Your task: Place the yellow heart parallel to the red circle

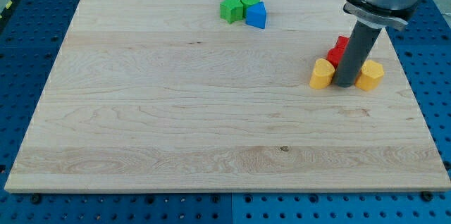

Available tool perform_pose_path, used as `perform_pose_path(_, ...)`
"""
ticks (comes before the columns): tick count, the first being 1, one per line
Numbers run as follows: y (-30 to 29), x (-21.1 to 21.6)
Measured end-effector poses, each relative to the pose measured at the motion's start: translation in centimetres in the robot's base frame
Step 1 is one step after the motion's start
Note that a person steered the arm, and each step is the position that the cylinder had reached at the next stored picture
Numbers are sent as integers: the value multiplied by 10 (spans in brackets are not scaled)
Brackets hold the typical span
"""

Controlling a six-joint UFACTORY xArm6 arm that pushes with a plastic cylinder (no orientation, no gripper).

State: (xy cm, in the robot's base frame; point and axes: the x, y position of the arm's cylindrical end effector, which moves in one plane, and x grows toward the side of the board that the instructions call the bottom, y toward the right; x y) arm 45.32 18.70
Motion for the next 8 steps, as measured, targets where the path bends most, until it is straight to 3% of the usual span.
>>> perform_pose_path(4,-95,-26)
perform_pose_path(8,-90,-54)
